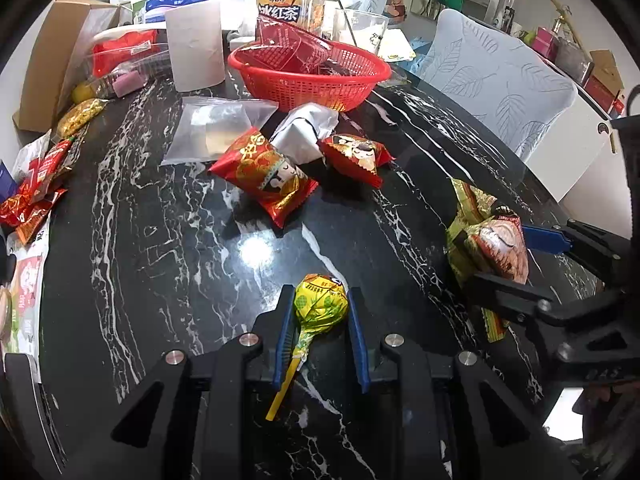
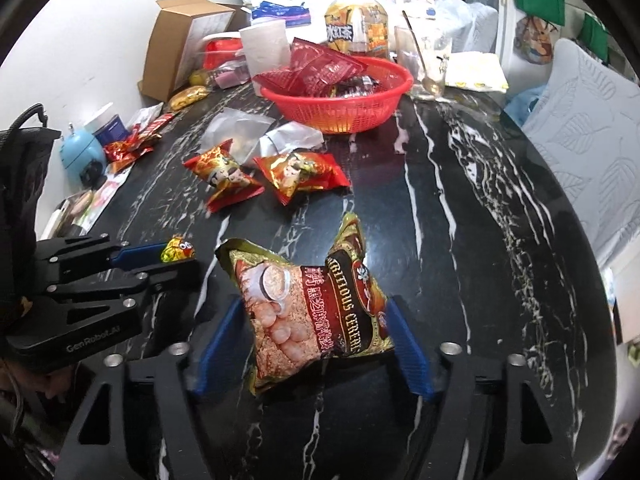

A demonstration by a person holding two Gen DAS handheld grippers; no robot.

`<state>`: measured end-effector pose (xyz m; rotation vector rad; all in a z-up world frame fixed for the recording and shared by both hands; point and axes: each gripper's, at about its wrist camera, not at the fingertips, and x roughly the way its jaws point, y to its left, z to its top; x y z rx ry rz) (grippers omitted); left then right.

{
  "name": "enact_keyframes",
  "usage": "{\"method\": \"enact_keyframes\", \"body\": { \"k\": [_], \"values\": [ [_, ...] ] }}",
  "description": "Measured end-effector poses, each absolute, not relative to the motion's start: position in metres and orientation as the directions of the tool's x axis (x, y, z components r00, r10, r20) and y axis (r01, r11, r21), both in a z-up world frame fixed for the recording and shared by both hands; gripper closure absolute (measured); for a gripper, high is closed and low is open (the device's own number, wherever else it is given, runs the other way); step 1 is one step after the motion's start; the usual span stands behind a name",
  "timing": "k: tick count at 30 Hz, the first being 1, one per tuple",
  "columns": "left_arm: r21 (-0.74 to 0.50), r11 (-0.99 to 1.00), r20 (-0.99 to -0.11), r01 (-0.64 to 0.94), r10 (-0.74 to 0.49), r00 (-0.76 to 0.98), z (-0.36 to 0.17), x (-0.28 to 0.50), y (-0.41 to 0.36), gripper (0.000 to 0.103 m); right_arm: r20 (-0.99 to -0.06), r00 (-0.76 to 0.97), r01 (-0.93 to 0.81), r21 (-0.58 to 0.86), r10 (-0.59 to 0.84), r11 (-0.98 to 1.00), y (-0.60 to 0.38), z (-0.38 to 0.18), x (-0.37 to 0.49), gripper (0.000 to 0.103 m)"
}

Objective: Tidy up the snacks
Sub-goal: 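Grasp the DELICIOUS CEREAL packet with right tool while left tool grasps green lollipop, then lift the cereal packet and lollipop and carry both toward the red basket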

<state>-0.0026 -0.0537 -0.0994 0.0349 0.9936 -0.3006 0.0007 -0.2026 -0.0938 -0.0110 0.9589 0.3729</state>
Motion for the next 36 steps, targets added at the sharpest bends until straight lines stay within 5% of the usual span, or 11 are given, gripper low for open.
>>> {"method": "enact_keyframes", "body": {
  "k": [8, 16, 23, 36],
  "values": [
    [-0.104, 0.960, -0.828, 0.261, -0.229, 0.511, -0.100, 0.000, -0.052, 0.078, -0.819, 0.498, -0.291, 0.152, 0.285, 0.945, -0.205, -0.106, 0.012, 0.023],
    [-0.100, 0.957, -0.819, 0.272, -0.234, 0.523, -0.095, -0.001, -0.053, 0.078, -0.801, 0.512, -0.309, 0.164, 0.309, 0.937, -0.204, -0.102, 0.011, 0.042],
    [-0.082, 0.955, -0.803, 0.286, -0.233, 0.549, -0.084, -0.003, -0.057, 0.078, -0.783, 0.472, -0.327, 0.272, 0.405, 0.905, -0.205, -0.099, 0.009, 0.043],
    [-0.095, 0.940, -0.744, 0.328, -0.287, 0.604, -0.043, 0.008, -0.062, 0.078, -0.749, 0.508, -0.387, 0.244, 0.426, 0.889, -0.201, -0.066, 0.014, 0.043]
  ]
}}
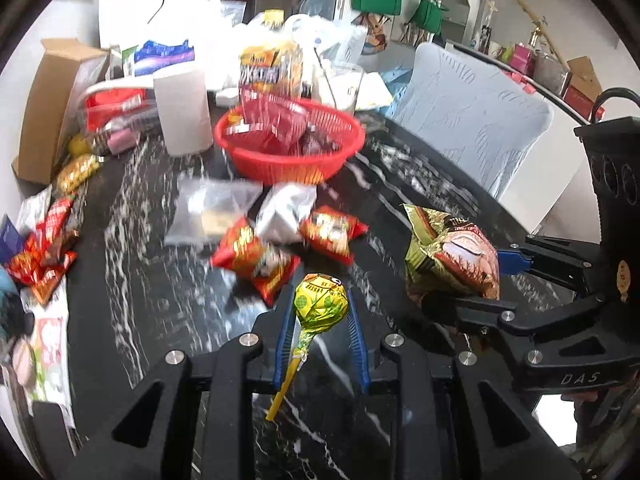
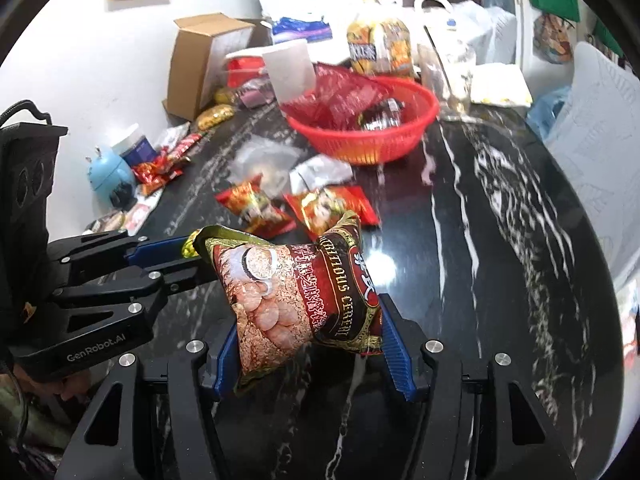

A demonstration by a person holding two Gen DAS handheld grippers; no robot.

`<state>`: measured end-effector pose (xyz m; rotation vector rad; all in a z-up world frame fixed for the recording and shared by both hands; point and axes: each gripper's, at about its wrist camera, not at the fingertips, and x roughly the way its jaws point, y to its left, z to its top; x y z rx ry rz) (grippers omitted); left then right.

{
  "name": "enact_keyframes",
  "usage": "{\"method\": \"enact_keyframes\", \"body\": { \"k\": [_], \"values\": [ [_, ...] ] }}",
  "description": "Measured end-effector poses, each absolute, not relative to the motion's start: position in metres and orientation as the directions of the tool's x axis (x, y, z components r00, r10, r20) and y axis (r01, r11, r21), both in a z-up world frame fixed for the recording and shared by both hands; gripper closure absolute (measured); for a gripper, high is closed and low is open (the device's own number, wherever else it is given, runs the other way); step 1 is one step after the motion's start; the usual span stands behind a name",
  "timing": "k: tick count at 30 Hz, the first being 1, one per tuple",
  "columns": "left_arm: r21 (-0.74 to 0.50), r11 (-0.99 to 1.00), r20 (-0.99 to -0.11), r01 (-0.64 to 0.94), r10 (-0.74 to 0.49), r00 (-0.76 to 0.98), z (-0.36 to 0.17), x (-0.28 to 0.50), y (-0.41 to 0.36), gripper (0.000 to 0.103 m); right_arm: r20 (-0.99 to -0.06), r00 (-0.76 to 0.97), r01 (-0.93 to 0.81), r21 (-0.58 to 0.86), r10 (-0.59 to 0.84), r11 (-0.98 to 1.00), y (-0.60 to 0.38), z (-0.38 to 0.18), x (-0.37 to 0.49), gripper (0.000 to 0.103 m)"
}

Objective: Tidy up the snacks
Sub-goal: 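Lift the cereal packet and lollipop and carry both toward the red basket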

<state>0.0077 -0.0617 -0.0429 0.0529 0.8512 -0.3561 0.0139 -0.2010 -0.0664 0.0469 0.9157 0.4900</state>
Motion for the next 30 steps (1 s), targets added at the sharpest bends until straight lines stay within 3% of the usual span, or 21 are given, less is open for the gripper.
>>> {"method": "enact_keyframes", "body": {
  "k": [17, 30],
  "values": [
    [-0.073, 0.925, -0.620, 0.373, -0.335, 0.709, 0.035, 0.052, -0.070, 0.078, -0.634, 0.652, -0.424, 0.151, 0.417, 0.893, -0.208, 0.012, 0.054, 0.043],
    [-0.035, 0.925, -0.574, 0.379, -0.329, 0.750, 0.057, 0.111, -0.084, 0.078, -0.574, 0.728, -0.392, 0.102, 0.376, 0.914, -0.218, 0.036, 0.113, 0.043]
  ]
}}
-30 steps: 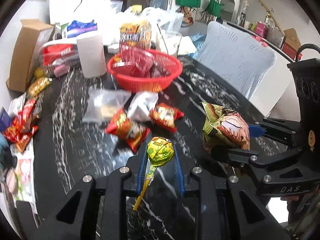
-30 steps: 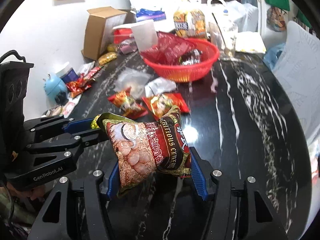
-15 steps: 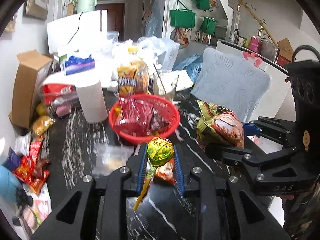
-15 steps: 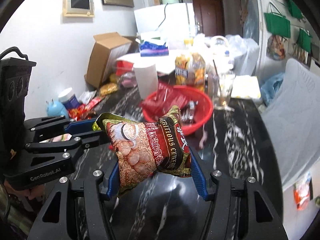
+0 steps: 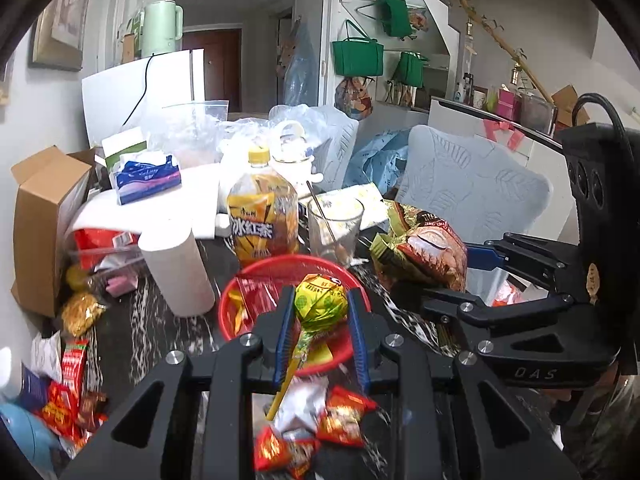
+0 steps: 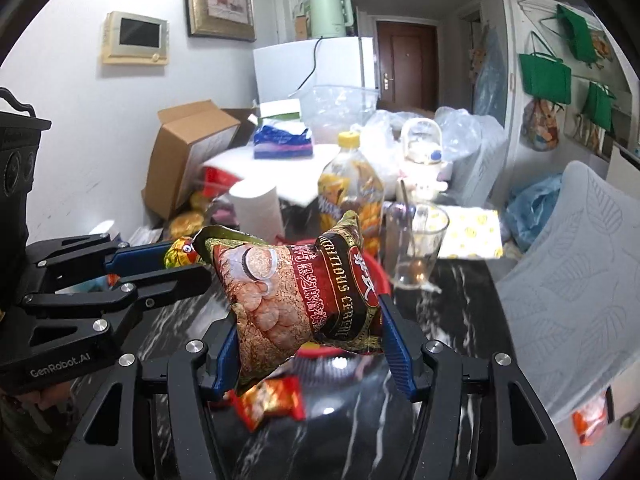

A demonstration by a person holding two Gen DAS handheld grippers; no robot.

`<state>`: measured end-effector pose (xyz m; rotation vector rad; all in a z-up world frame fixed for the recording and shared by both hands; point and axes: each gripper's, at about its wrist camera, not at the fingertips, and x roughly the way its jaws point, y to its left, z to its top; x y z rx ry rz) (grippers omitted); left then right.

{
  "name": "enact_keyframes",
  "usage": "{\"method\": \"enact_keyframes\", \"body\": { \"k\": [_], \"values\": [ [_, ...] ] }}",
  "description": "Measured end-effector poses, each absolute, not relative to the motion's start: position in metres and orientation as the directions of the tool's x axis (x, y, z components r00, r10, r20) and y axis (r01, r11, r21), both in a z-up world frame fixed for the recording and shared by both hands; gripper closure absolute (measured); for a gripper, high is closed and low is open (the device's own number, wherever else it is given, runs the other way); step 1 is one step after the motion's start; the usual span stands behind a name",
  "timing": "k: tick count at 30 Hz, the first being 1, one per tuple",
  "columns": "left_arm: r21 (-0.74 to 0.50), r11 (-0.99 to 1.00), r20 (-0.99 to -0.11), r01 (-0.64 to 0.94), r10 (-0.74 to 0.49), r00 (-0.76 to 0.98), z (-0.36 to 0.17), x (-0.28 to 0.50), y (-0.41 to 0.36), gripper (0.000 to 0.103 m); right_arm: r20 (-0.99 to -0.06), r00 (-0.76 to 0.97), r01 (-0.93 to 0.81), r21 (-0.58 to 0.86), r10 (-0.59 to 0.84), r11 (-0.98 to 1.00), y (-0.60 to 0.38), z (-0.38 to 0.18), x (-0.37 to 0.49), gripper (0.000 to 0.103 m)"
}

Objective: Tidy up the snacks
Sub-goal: 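Lift the cereal packet and lollipop and carry both toward the red basket, then lower both items into the red basket and open both tools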

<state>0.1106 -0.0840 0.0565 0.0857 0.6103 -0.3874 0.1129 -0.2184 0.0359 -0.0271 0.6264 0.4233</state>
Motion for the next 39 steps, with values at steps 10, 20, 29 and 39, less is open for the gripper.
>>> {"method": "enact_keyframes", "body": {
  "k": [10, 20, 29, 39],
  "values": [
    [-0.040, 0.940, -0.626, 0.338, -0.287, 0.725, 0.017, 0.162, -0.088, 0.078, -0.575, 0.733, -0.388, 0.085, 0.364, 0.918, -0.217, 0.020, 0.170, 0.042],
    [-0.080, 0.940, -0.715, 0.332, -0.286, 0.637, -0.034, 0.184, -0.091, 0.078, -0.646, 0.680, -0.379, 0.096, 0.347, 0.921, -0.210, -0.026, 0.205, 0.043],
    [-0.099, 0.941, -0.748, 0.324, -0.285, 0.600, -0.053, 0.195, -0.090, 0.078, -0.694, 0.632, -0.382, 0.108, 0.345, 0.918, -0.206, -0.059, 0.218, 0.043],
    [-0.095, 0.950, -0.752, 0.297, -0.264, 0.604, -0.063, 0.205, -0.080, 0.078, -0.682, 0.681, -0.373, -0.011, 0.267, 0.928, -0.193, -0.066, 0.214, 0.042]
  ]
}}
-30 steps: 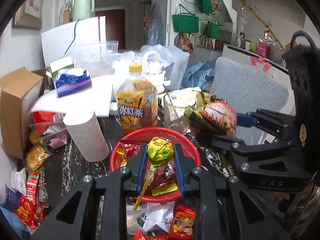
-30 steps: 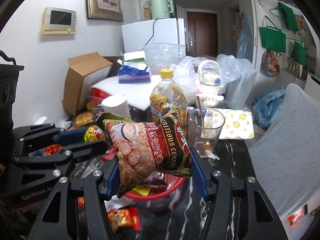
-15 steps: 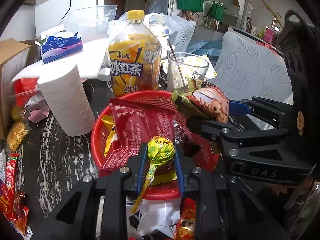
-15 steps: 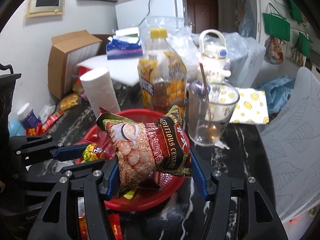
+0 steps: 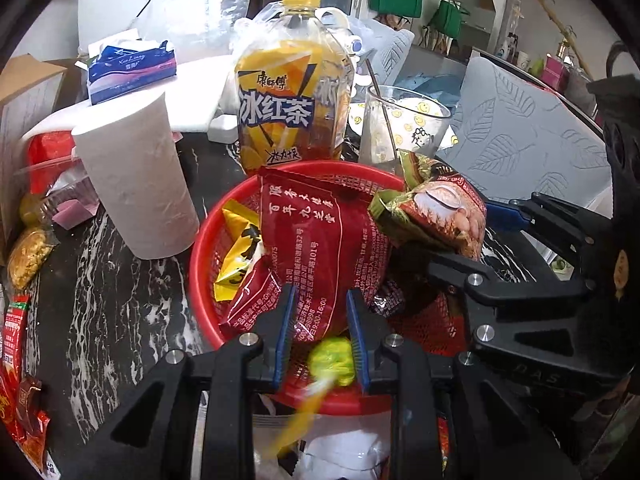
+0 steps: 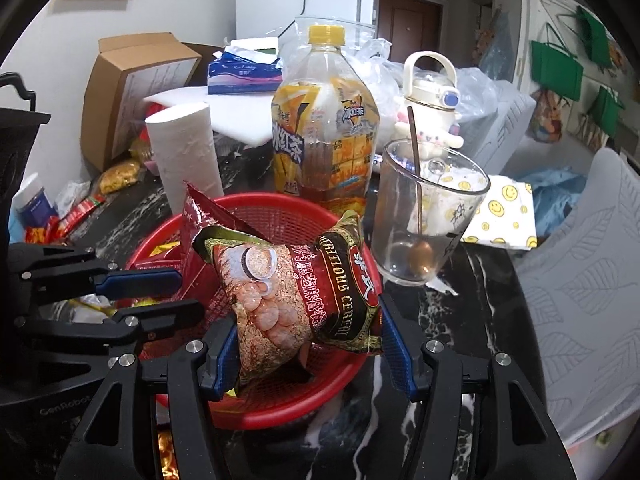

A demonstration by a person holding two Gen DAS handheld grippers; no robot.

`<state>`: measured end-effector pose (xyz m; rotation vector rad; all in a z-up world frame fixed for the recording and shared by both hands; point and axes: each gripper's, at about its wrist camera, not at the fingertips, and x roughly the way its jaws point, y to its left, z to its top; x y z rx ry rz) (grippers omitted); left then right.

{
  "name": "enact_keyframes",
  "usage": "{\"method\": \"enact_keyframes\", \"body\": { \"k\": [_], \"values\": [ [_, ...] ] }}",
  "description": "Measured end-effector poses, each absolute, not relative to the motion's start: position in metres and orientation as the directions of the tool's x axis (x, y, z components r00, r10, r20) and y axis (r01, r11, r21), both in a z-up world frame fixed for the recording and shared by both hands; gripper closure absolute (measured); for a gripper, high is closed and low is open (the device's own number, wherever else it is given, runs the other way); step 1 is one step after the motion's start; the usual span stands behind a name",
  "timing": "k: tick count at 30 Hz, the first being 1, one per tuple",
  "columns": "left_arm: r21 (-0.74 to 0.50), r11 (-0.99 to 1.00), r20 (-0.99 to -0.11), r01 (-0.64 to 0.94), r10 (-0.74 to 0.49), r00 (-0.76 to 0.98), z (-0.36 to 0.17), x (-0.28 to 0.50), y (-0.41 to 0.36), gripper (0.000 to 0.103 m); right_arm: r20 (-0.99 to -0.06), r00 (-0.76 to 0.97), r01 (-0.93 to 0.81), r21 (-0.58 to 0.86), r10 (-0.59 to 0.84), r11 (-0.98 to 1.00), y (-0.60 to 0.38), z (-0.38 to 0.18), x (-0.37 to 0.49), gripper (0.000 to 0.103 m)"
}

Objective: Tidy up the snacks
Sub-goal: 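Lower both items into the red basket and open both tools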

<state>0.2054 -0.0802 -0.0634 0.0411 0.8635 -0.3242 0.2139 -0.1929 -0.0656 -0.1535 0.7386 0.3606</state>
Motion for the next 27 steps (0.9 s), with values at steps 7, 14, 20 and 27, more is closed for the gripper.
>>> {"method": "enact_keyframes", "body": {
  "k": [7, 14, 20, 27],
  "values": [
    [-0.087, 0.956, -0.750, 0.282, -0.249, 0.612, -0.065, 0.210, -0.078, 0.078, -0.678, 0.682, -0.378, -0.004, 0.275, 0.926, -0.193, -0.065, 0.219, 0.042],
    [-0.073, 0.957, -0.741, 0.282, -0.241, 0.627, -0.062, 0.207, -0.079, 0.078, -0.679, 0.675, -0.398, -0.005, 0.290, 0.917, -0.191, -0.065, 0.221, 0.039],
    [-0.031, 0.961, -0.721, 0.274, -0.211, 0.660, -0.051, 0.201, -0.078, 0.078, -0.688, 0.657, -0.398, 0.030, 0.307, 0.917, -0.195, -0.062, 0.221, 0.031],
    [-0.067, 0.964, -0.716, 0.258, -0.227, 0.660, -0.041, 0.199, -0.069, 0.078, -0.665, 0.661, -0.431, 0.043, 0.348, 0.901, -0.192, -0.052, 0.211, 0.017]
  ]
}}
